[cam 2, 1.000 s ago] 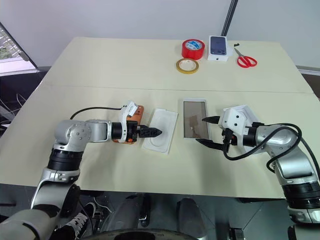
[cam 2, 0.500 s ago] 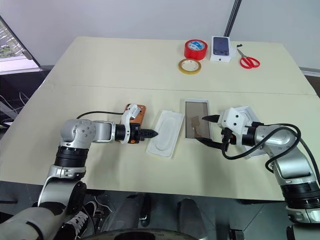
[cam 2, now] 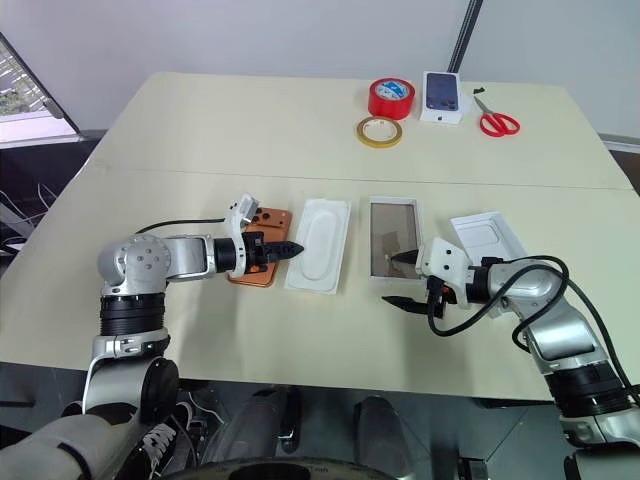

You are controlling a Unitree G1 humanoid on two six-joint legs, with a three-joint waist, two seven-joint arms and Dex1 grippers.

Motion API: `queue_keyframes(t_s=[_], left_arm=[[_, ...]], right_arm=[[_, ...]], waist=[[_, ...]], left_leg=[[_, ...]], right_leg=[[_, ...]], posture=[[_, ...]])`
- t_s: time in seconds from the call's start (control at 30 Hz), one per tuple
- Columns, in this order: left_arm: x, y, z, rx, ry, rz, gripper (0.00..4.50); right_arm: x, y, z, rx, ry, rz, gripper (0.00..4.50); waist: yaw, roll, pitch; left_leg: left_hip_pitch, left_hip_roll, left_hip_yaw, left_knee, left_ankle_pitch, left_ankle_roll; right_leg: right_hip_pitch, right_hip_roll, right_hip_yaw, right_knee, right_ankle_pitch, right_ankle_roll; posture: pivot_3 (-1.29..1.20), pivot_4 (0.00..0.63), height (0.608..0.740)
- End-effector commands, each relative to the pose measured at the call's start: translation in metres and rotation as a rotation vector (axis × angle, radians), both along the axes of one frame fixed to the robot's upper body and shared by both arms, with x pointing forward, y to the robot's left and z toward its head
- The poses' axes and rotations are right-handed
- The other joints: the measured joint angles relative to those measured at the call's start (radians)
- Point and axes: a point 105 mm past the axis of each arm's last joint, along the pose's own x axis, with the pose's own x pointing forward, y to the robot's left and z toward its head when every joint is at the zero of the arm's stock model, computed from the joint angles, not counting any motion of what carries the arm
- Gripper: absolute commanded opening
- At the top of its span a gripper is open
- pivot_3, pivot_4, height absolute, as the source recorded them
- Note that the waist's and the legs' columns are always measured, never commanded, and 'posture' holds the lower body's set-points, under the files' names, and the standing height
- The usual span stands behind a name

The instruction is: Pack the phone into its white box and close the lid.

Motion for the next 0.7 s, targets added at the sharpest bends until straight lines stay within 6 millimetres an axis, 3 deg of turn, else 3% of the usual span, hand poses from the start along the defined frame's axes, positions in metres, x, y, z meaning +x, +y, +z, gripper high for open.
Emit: queue_keyframes(t_s=[0.03, 0.17, 0.2, 0.53, 0.63, 0.7], left_arm=[[0.008, 0.001, 0.019, 0.001, -0.111, 0.035, 0.00], [0.013, 0.003, 0.031, -0.037, -0.160, 0.078, 0.00], [0.014, 0.003, 0.033, -0.047, -0.167, 0.083, 0.00], [0.013, -0.009, 0.048, -0.108, -0.177, 0.055, 0.00], [0.011, -0.013, 0.046, -0.118, -0.161, 0.041, 0.00], [0.010, -0.014, 0.040, -0.114, -0.145, 0.040, 0.00]], right_arm=[[0.005, 0.000, -0.005, -0.055, -0.003, 0.037, 2.17], [0.006, 0.005, -0.004, 0.002, 0.046, 0.046, 0.08], [0.005, 0.006, -0.004, 0.006, 0.055, 0.053, 0.03], [-0.001, 0.059, 0.007, 0.070, -0.021, 0.162, 0.03], [-0.006, 0.065, 0.010, 0.131, 0.008, 0.159, 0.95], [-0.007, 0.062, 0.012, 0.131, -0.007, 0.143, 1.90]], waist=[[0.000, 0.000, 0.000], [0.000, 0.000, 0.000], [0.001, 0.000, 0.000], [-0.002, -0.001, 0.001], [0.000, -0.001, 0.001], [0.002, -0.002, 0.001]], left_leg=[[0.000, 0.000, 0.000, 0.000, 0.000, 0.000], [0.000, 0.000, 0.000, 0.000, 0.003, -0.005], [0.000, 0.000, 0.000, 0.000, 0.003, -0.005], [0.000, 0.000, 0.000, -0.001, 0.004, -0.007], [0.000, 0.000, 0.000, -0.001, 0.004, -0.007], [0.000, 0.000, 0.000, -0.001, 0.004, -0.007]], right_leg=[[0.000, 0.000, 0.000, 0.000, 0.000, 0.000], [0.000, 0.000, 0.000, 0.000, 0.000, 0.000], [0.000, 0.000, 0.000, 0.000, 0.000, 0.000], [-0.001, 0.001, 0.000, 0.000, 0.000, 0.000], [-0.001, 0.001, 0.000, 0.001, 0.000, 0.000], [-0.001, 0.000, 0.000, 0.000, 0.000, 0.000]], posture=[[0.00, 0.150, 0.740], [0.00, 0.150, 0.740], [0.00, 0.150, 0.740], [0.00, 0.150, 0.740], [0.00, 0.150, 0.740], [0.00, 0.150, 0.740]])
